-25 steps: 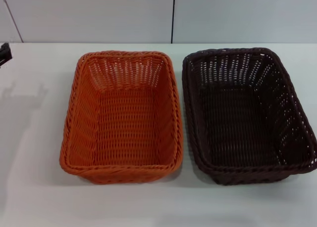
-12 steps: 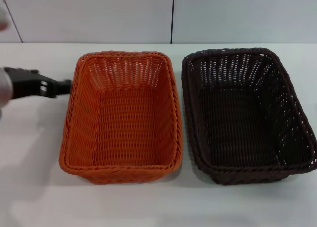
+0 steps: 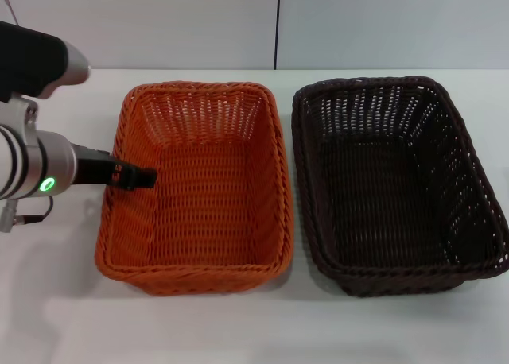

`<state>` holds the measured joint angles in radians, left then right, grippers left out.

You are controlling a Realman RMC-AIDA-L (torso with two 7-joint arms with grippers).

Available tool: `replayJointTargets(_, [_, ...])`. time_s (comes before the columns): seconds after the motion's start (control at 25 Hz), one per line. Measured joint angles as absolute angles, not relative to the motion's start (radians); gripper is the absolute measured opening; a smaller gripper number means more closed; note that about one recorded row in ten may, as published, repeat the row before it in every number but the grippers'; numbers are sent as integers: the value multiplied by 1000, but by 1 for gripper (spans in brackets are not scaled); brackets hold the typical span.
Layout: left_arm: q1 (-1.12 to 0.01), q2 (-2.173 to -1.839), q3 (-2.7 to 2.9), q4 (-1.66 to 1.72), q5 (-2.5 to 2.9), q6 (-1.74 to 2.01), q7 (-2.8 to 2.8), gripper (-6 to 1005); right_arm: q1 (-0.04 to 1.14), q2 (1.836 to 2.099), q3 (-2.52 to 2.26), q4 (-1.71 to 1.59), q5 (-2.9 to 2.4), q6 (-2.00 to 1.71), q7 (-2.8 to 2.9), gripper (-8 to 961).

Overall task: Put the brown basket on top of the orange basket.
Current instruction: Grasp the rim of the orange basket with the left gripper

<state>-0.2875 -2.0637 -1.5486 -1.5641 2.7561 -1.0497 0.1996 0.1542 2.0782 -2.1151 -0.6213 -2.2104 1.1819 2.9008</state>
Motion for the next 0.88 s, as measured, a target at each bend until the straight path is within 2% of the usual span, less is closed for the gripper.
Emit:
replayJointTargets(0.36, [-377,-2065,-1556,-1429,2757,-1055,187,785,158,2079,-2115,-617,-2210,1168,2901,699])
replayJointTargets(0.88, [-382,-2059,-1559,-1430,2789,-1054,208,608,158,2077,-2114,-618,-2210,1167,2901,699])
